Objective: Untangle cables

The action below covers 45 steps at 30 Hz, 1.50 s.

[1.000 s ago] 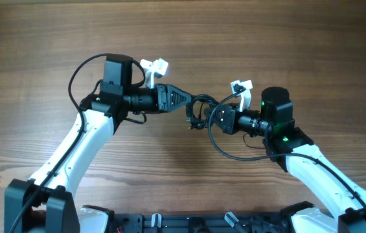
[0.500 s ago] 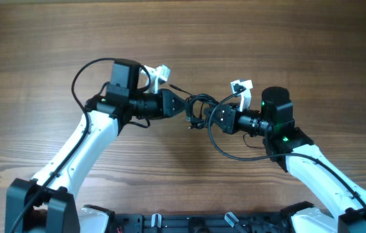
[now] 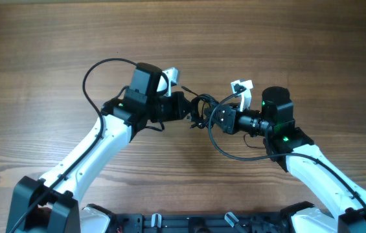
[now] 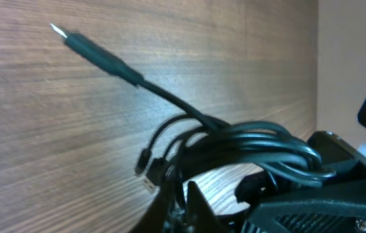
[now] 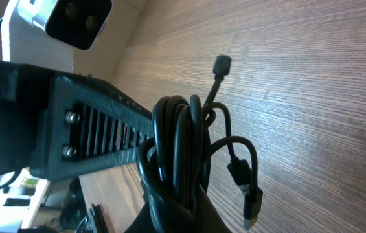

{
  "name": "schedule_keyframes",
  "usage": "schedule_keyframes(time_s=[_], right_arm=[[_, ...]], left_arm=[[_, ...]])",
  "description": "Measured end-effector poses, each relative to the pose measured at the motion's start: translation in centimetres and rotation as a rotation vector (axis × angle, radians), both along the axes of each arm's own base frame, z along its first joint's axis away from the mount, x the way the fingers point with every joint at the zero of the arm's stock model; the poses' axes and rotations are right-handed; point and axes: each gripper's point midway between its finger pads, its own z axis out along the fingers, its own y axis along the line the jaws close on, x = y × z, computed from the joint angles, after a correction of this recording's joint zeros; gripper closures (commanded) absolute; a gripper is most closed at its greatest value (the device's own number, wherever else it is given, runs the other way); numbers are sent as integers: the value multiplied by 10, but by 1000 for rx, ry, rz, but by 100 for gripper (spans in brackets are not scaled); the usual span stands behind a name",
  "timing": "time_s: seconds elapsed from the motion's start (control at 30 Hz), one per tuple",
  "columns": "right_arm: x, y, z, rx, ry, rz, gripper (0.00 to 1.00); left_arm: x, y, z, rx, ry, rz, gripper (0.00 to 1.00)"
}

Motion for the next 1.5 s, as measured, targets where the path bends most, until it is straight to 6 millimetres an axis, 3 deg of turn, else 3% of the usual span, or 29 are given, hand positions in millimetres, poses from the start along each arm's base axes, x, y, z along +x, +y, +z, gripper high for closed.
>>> schedule_keyframes(time_s=[0.1,0.33,0.6,0.7,0.8,0.87,0.97,1.1,1.33,1.5], right_arm=[[-1,1,0,3,1,5,96],[-4,2,1,12,5,22,95],[-6,-1,-7,-7,49,6,96],[-5,-6,-17,-43,90,-32,96],[-7,-9,-25,-66,125,-47,96],[-7,-11,-28,-75,134,-54,96],[-7,-11,-28,-78,134,-58,96],[-7,-10,-27,-73,126,-53,96],[-2,7,16,18,-133,79,96],[7,5,23,19,-175,43,96]], left_arm=[[-7,-9,-5,4,15,-28,85],[-15,-20,-16,21,39,-60,96],[5,-23,-6,-23,-3,18,96],[15,-12,-2,-66,40,78,96],[39,21,1,-94,59,197,96],[60,55,9,-109,38,303,96],[66,68,16,-118,25,341,96],[65,69,15,-119,37,349,76],[42,68,1,-63,81,255,59],[31,55,9,-94,6,85,53]])
